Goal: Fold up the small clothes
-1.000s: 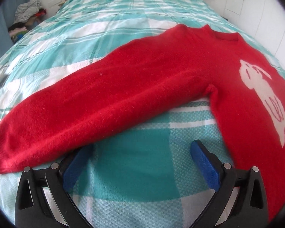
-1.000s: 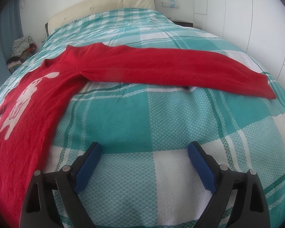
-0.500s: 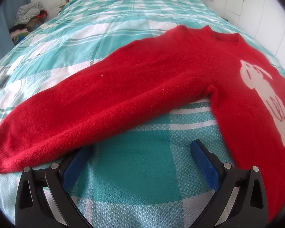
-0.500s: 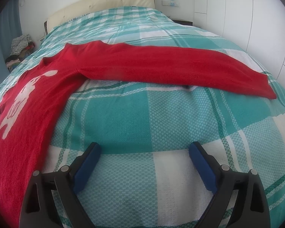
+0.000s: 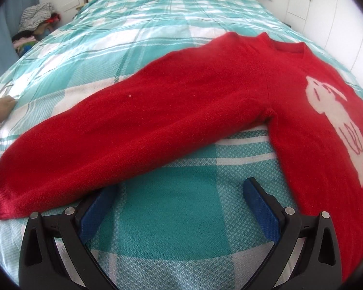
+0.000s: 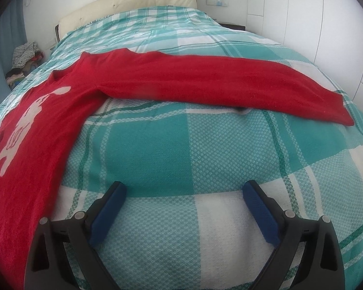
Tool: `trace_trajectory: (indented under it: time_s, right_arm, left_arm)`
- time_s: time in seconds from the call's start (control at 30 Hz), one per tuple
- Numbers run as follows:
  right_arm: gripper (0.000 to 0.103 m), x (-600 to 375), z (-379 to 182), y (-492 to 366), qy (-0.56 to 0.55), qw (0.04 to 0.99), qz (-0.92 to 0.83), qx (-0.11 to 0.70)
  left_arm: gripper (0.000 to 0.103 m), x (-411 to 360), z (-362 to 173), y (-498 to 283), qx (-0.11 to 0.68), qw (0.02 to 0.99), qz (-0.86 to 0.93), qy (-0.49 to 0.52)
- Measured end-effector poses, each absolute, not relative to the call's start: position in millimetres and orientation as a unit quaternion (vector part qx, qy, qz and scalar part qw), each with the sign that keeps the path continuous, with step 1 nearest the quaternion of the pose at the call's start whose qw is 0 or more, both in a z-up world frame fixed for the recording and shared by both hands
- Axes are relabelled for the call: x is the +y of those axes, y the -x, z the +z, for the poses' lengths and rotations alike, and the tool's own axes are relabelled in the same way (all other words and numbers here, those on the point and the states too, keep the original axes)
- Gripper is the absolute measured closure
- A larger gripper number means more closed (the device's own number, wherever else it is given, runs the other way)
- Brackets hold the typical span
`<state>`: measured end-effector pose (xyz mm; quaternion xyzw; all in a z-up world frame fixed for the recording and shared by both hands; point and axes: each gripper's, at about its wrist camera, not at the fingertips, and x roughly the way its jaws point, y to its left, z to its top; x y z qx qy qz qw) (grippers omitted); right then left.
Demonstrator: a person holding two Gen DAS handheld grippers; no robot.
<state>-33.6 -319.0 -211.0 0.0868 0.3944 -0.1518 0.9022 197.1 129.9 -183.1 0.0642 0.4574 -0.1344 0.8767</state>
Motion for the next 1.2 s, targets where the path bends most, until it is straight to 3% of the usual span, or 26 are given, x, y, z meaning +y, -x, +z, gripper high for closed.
trace_trajectory:
  time_s: [1.2]
  right_arm:
    - [0.005,-315.9,-207.0,33.4,-0.082,0.903,-0.154,0.392]
  left_arm:
    - [0.000,130.1,-182.8,-197.5,0.458,0.877,-0.134,-0.064]
